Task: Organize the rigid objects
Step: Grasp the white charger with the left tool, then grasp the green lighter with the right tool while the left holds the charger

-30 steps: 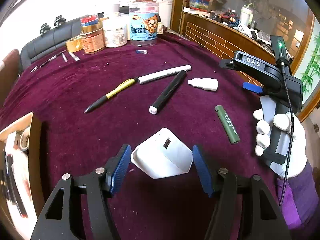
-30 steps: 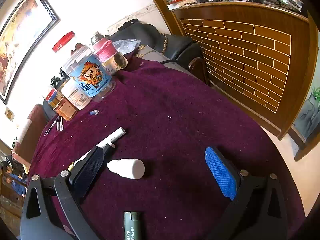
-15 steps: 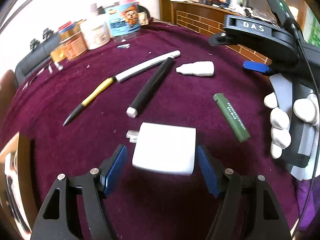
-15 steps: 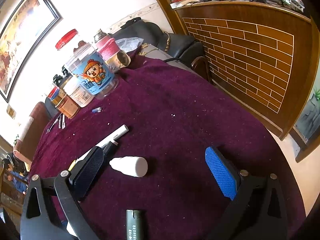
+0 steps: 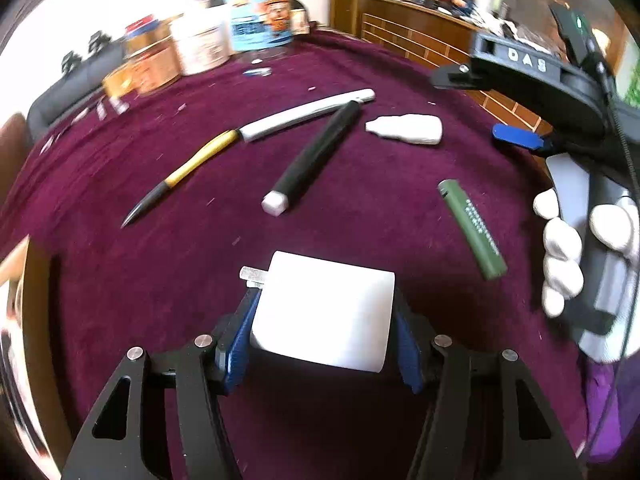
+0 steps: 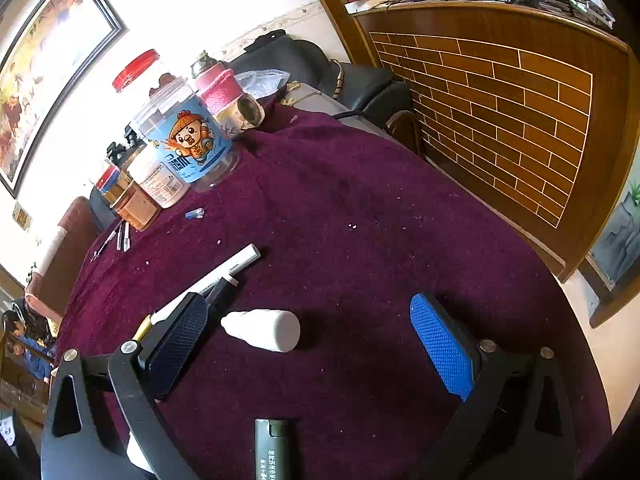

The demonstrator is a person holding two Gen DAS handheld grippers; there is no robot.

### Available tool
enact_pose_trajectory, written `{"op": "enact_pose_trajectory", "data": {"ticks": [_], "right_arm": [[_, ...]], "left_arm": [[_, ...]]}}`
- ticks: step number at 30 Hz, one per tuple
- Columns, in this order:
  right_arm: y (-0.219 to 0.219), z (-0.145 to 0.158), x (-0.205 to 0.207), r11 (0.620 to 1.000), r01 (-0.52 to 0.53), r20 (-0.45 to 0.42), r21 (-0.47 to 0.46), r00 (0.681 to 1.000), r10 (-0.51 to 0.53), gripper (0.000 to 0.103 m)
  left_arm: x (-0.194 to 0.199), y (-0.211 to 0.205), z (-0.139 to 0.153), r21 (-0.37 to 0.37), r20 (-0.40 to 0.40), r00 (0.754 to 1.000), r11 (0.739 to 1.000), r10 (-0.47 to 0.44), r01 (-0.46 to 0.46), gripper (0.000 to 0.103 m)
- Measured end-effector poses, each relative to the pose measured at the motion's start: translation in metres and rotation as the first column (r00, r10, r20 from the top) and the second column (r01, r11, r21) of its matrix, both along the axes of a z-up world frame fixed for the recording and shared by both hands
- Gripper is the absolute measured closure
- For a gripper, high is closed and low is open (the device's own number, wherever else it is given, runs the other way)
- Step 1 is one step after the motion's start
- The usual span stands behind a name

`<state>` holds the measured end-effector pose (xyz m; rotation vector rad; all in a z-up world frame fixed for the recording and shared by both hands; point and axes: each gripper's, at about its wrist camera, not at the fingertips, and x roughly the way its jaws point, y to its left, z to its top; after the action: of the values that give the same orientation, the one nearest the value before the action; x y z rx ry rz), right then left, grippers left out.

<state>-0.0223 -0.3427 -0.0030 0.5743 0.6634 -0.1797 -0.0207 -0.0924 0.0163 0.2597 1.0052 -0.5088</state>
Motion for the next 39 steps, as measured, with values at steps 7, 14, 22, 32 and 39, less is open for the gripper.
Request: {"op": "enact_pose_trajectory", "data": {"ticks": [7, 14, 22, 32, 39], "right_arm": [[0.001, -0.002, 0.001, 1.000, 0.001, -0.012, -0.005, 1.000, -0.001, 0.001], [0.002, -0.007, 0.003, 0.999, 0.013, -0.036, -0.035, 0.999, -0.014, 0.001], [0.004, 0.000, -0.006, 0.997, 0.024, -0.011, -0.067, 1.000, -0.025, 0.001], [0.084, -0.002, -0.032, 0.942, -0.244, -0.227, -0.231, 0.955, 0.191, 0.036], [0.109, -0.015, -0.043, 0.902, -0.294, -0.303, -0.315, 0.932, 0.199, 0.085]], "left_arm": [[-0.022, 0.049, 0.021, -0.031, 0.014, 0.996, 0.996, 0.085, -0.085, 0.049], [-0.024, 0.079, 0.009, 0.058, 0.055, 0.979, 0.978, 0.196, -0.199, 0.048], [-0.025, 0.094, -0.003, 0.001, 0.052, 0.973, 0.974, 0.227, -0.227, 0.048], [-0.023, 0.107, 0.000, -0.104, 0.022, 0.970, 0.965, 0.244, -0.241, 0.049], [-0.023, 0.118, 0.002, -0.170, -0.004, 0.966, 0.952, 0.258, -0.255, 0.049]]}}
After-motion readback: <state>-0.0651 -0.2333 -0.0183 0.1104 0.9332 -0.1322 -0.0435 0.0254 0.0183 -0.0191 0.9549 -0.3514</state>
